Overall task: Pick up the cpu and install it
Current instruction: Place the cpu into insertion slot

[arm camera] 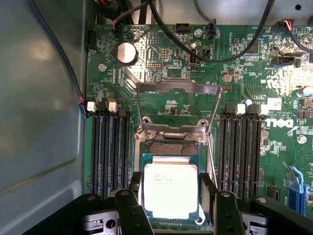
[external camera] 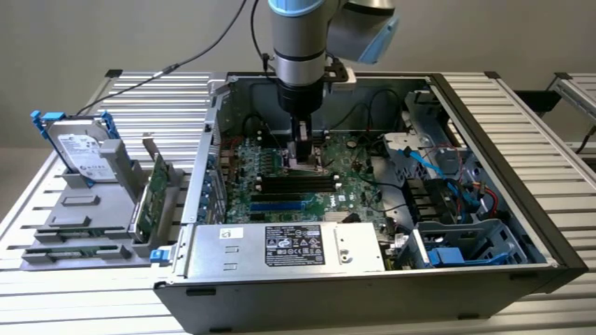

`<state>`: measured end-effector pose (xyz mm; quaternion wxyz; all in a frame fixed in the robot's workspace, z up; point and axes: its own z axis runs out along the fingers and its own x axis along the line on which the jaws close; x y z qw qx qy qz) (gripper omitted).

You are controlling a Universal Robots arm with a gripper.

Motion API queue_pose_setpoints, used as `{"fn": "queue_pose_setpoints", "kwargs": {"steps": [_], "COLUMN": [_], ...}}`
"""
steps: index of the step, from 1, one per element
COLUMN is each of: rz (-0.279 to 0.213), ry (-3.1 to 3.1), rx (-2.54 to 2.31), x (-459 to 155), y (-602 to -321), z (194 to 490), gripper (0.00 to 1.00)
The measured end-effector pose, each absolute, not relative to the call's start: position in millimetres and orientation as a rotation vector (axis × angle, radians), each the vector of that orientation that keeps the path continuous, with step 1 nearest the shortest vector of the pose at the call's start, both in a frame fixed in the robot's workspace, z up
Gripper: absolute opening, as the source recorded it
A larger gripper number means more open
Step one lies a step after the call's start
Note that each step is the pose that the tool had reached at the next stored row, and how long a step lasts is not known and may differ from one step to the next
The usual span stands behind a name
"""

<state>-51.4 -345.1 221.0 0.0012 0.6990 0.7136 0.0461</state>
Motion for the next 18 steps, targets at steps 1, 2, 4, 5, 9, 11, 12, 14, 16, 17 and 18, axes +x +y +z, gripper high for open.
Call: {"fn": "queue_pose_setpoints", "kwargs": {"steps": [1,2,4,5,9,11,12,14,16,17,18], "rz": [0.145,0.146,0.148,0.149,0.157,0.160,0.160,0.160,0.160,0.160,0.160], "ry": [2.240,2.240,2.239,2.238,2.234,2.230,2.225,2.212,2.201,2.199,2.197], "rx": [2.194,2.194,2.193,2.193,2.193,2.196,2.200,2.212,2.223,2.225,2.226], "x": [-51.4,-51.4,-51.4,-51.4,-51.4,-51.4,-51.4,-51.4,-51.4,-51.4,-51.5], "y": [-345.2,-345.2,-345.2,-345.2,-345.3,-345.2,-345.2,-345.2,-345.2,-345.3,-345.3], "z": [219.8,218.7,216.8,215.9,212.3,210.8,210.3,209.5,209.1,209.0,208.9], "gripper": [0.55,0.55,0.55,0.55,0.55,0.55,0.55,0.55,0.55,0.55,0.55]}}
